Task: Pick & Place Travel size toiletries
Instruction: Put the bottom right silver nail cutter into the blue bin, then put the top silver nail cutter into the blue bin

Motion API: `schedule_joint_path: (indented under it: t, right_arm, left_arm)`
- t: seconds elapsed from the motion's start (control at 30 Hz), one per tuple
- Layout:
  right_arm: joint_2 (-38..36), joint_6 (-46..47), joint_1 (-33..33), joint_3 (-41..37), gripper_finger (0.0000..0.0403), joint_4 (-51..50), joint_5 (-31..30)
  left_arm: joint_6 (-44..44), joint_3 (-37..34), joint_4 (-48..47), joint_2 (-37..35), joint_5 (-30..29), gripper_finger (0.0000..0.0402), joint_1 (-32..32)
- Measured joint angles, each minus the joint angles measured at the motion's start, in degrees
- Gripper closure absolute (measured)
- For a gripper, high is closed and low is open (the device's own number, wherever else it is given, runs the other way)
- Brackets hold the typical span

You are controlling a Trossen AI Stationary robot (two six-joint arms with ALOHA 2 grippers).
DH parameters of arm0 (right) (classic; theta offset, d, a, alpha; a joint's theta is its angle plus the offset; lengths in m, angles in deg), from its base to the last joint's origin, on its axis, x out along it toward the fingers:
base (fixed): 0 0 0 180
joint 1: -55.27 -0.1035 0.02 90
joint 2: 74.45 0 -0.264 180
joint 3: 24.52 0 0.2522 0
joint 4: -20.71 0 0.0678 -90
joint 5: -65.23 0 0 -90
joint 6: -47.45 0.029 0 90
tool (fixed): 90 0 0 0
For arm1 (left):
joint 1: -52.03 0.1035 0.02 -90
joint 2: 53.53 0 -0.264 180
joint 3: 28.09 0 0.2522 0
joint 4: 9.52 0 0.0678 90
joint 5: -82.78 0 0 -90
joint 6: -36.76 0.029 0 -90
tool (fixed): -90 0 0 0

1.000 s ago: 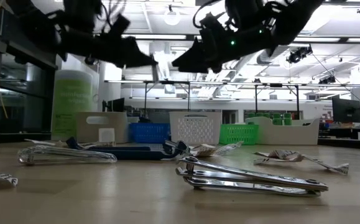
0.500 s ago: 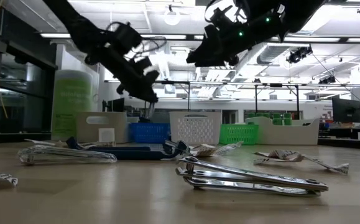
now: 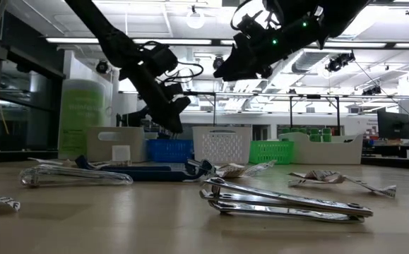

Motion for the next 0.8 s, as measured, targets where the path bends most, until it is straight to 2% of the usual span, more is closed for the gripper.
schedule_joint_path:
  t: [0.27,0.6,0.8]
  right_arm:
    - [0.00,1.50,0.00,0.00,0.0129,-1.15,0.03]
    - [0.02,3.42,-0.04,0.00,0.0129,-1.39,0.88]
    - [-0.04,4.82,-0.07,0.00,0.0128,-4.04,0.91]
  left_arm:
    - [0.55,0.00,-1.75,-0.01,-1.33,0.0299,0.00]
    - [0.35,-0.02,-3.82,-2.09,-1.56,0.0195,0.00]
    - [-0.01,0.00,-10.78,-8.17,-1.60,0.0190,-0.45]
